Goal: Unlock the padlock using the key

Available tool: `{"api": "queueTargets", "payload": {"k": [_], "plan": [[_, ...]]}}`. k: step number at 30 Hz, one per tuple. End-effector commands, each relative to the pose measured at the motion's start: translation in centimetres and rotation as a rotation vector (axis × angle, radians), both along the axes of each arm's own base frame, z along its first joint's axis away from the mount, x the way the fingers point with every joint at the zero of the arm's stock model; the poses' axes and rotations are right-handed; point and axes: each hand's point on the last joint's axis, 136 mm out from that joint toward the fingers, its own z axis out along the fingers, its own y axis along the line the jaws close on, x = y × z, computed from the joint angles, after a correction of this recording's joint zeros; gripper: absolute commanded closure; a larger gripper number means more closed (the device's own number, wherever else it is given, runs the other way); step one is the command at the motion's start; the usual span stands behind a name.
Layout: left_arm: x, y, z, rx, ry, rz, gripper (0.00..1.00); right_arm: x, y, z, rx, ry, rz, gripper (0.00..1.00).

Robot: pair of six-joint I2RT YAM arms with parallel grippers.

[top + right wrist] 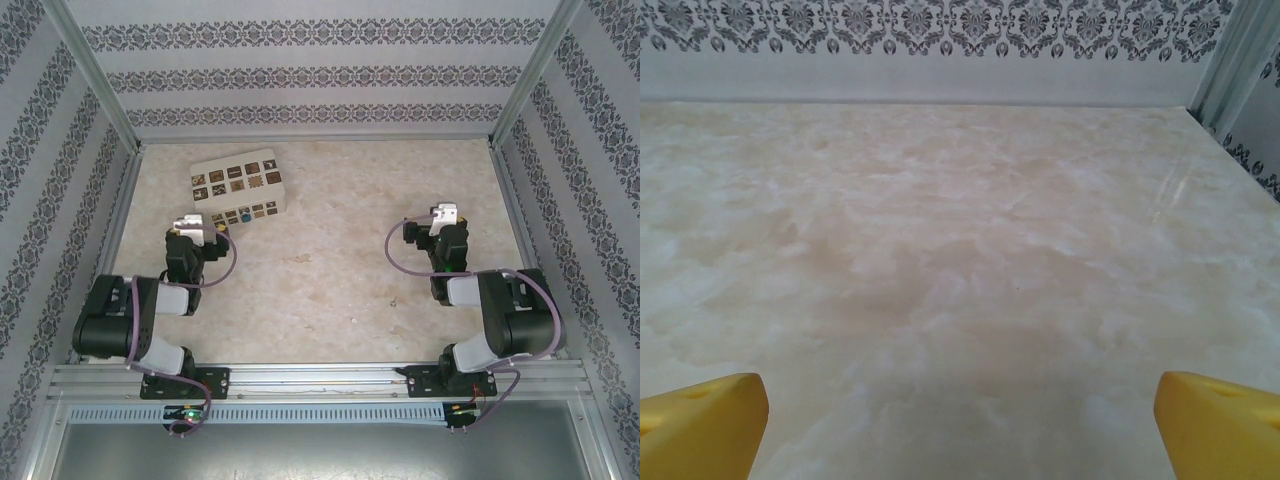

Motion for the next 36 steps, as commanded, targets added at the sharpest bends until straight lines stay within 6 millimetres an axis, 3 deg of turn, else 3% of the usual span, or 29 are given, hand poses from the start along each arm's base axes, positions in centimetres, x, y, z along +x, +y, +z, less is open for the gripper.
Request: {"api": "queueTargets", "payload": {"k": [1, 9, 16, 21, 27, 36], "plan": [[0.2, 0.9, 3.9, -0.017, -0.059, 0.056, 0.01, -0.4, -0.1, 2.3, -0.021, -0.053, -0.010, 0.02], [0.8, 3.3, 9.1, -0.159, 0.026, 0.230, 0.01, -1.1, -0.1, 6.0, 0.080, -0.009, -0.047, 0.02], [3.6, 4.7, 10.9, -0.425, 0.073, 0.254, 0.01, -0.8, 3.4, 8.7, 0.300, 0.007, 0.097, 0.02], [6.1, 6.1, 10.1, -0.644, 0.132, 0.220, 0.01, -1.1, 5.5, 9.1, 0.425, 0.059, 0.180, 0.01], [9.2, 7.6, 8.4, -0.878, 0.184, 0.172, 0.01, -1.8, 7.1, 8.0, 0.512, 0.152, 0.240, 0.01], [14.9, 6.5, 4.3, -0.997, 0.332, 0.044, 0.00, -1.9, 6.3, 7.7, 0.472, 0.164, 0.193, 0.02]]}}
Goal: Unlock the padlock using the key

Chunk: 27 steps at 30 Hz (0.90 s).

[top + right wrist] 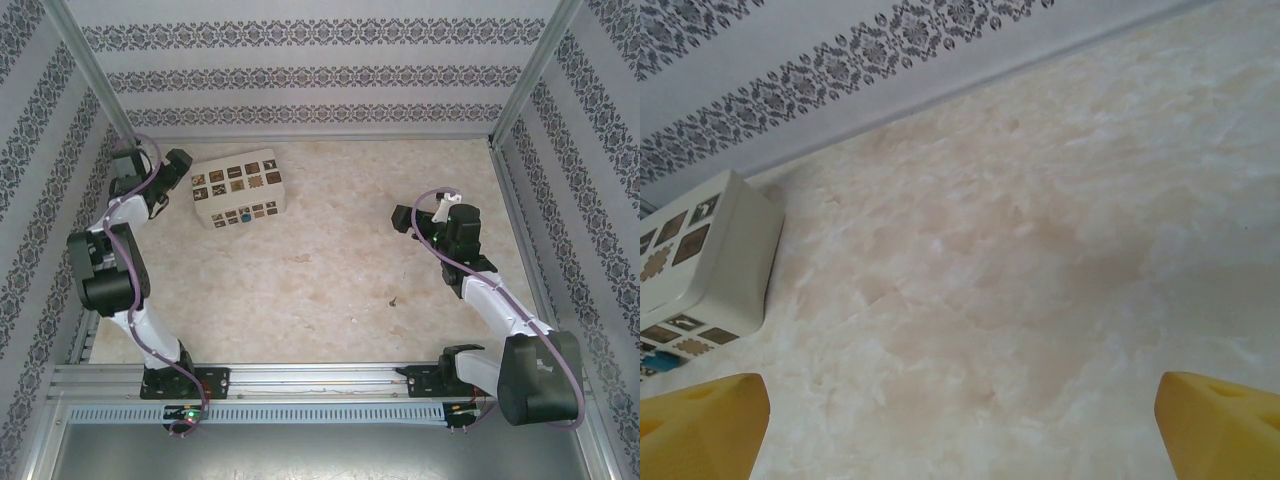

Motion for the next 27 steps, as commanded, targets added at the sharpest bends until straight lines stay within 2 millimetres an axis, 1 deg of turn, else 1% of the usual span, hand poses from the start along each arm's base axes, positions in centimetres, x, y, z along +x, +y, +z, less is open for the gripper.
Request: {"api": "queueTargets", "payload": {"k": [1, 5, 12, 20, 23, 27], "plan": [[1.2, -1.4, -1.3, -0.119, 0.024, -0.073, 0.00, 0.3, 0.0, 1.7, -0.018, -0.027, -0.004, 0.01], [2.5, -1.3, -3.1, -0.148, 0.029, -0.083, 0.00, 0.2, -0.4, 1.6, -0.046, -0.015, -0.023, 0.02], [3.7, -2.5, -5.2, -0.188, 0.045, -0.169, 0.13, 0.1, -0.8, 1.3, -0.065, -0.004, -0.039, 0.01], [4.1, -3.3, -6.9, -0.191, 0.084, -0.230, 0.23, 0.2, -1.1, 0.4, -0.085, 0.016, -0.050, 0.02], [4.2, -4.1, -7.3, -0.182, 0.093, -0.281, 0.26, 0.2, -1.1, 0.1, -0.092, 0.019, -0.051, 0.02], [4.0, -5.4, -7.6, -0.155, 0.107, -0.351, 0.28, 0.2, -1.1, -0.2, -0.101, 0.024, -0.050, 0.02]]}}
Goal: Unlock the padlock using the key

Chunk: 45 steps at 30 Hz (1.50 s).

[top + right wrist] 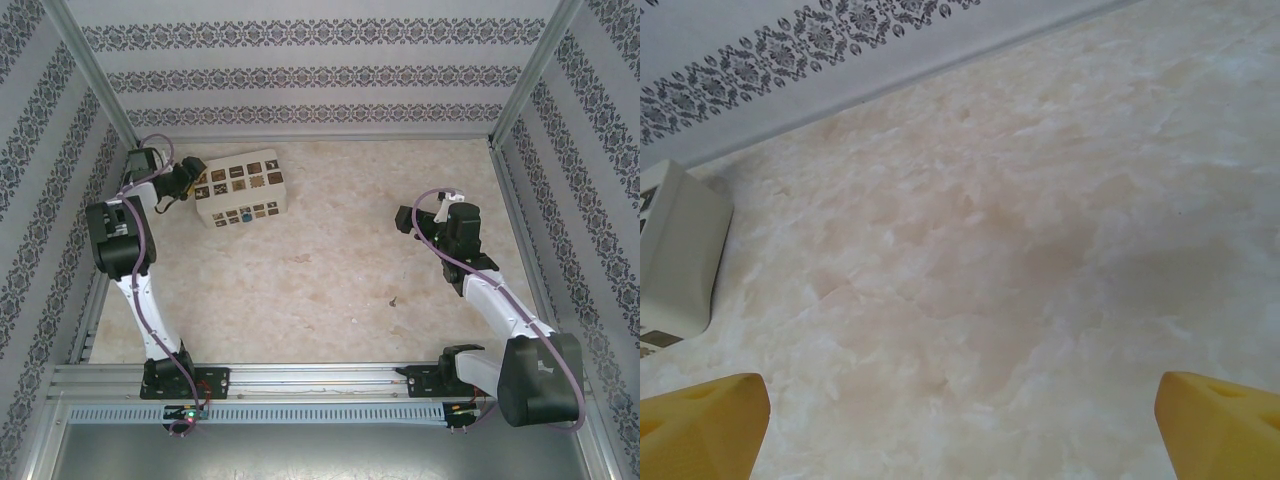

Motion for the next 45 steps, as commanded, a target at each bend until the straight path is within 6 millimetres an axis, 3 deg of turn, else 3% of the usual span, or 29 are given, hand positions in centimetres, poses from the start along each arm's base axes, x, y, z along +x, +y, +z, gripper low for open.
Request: {"api": "queueTargets", "payload": {"k": [1, 10, 22, 32, 36, 40, 45], "plan": [[-0.4, -2.8, -0.7, 0.003, 0.014, -0.129, 0.29, 0.3, 0.2, 0.4, -0.034, -0.015, 0.010, 0.02], [-0.4, -7.2, -0.1, 0.002, -0.025, -0.291, 0.31, 0.7, 0.8, 0.0, -0.038, -0.004, 0.036, 0.01], [-0.2, -16.4, 0.2, 0.027, -0.039, -0.533, 0.30, 0.5, 1.5, -0.7, -0.034, 0.012, 0.068, 0.02], [0.0, -22.4, 1.1, 0.016, -0.076, -0.678, 0.30, -0.1, 1.5, -0.9, -0.031, 0.014, 0.062, 0.02], [0.1, -23.6, 1.3, 0.023, -0.080, -0.698, 0.30, -0.3, 1.4, -0.9, -0.032, 0.020, 0.057, 0.02], [0.5, -23.5, 1.9, 0.033, -0.092, -0.682, 0.28, -0.3, 1.1, -0.8, -0.036, 0.032, 0.041, 0.02], [0.9, -23.1, 3.9, 0.082, -0.131, -0.658, 0.23, -0.3, 0.6, -0.9, -0.041, 0.066, 0.013, 0.02]]}}
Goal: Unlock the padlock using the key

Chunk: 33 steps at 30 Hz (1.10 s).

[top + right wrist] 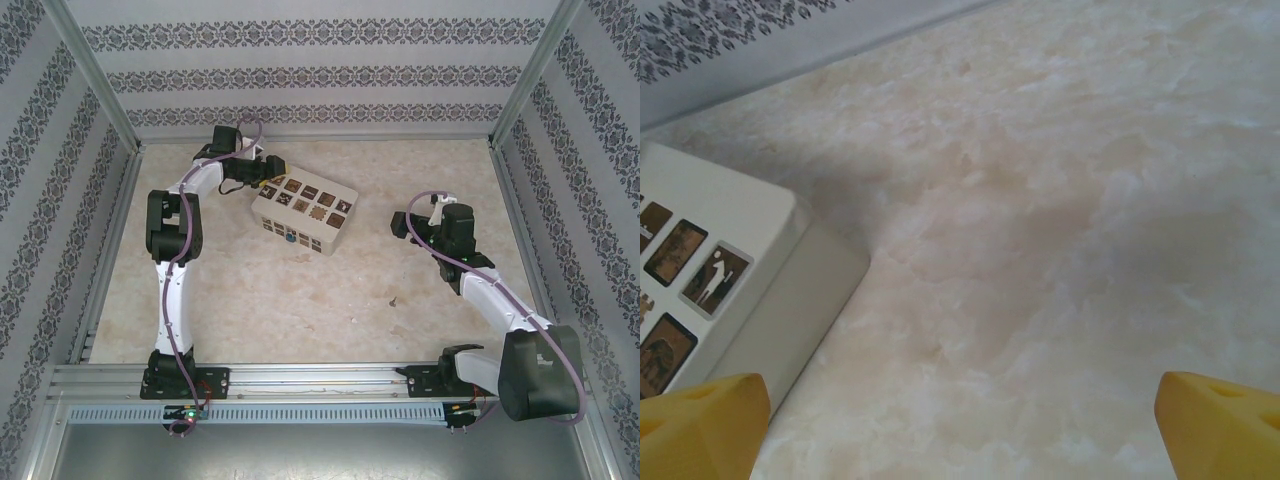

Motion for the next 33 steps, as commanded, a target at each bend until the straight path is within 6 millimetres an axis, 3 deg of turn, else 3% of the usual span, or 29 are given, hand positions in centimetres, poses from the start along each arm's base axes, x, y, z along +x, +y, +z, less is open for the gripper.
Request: {"api": "queueTargets", "payload": {"k": [1, 9, 16, 19, 24, 28, 33], "plan": [[0.3, 0.1, 3.1, 0.023, -0.066, 0.003, 0.22, 0.3, -0.1, 1.2, -0.009, 0.001, -0.018, 0.02], [0.6, 2.8, 7.9, 0.068, -0.183, 0.127, 0.11, 0.3, -0.3, 1.6, -0.027, 0.022, -0.025, 0.02], [-1.8, 6.1, 11.5, 0.095, -0.287, 0.255, 0.09, -0.6, -0.6, 2.3, -0.043, 0.020, -0.030, 0.02], [-3.9, 7.0, 13.1, 0.102, -0.335, 0.288, 0.09, -1.1, -0.3, 2.5, -0.052, 0.027, -0.014, 0.02], [-8.1, 8.0, 13.7, 0.150, -0.381, 0.322, 0.09, -2.2, 0.8, 2.7, -0.088, 0.058, 0.028, 0.02], [-11.8, 8.9, 13.2, 0.196, -0.412, 0.373, 0.07, -3.3, 1.8, 2.2, -0.126, 0.123, 0.058, 0.02], [-16.1, 9.9, 11.2, 0.233, -0.406, 0.435, 0.03, -6.0, 4.0, 0.9, -0.191, 0.259, 0.145, 0.04]]}}
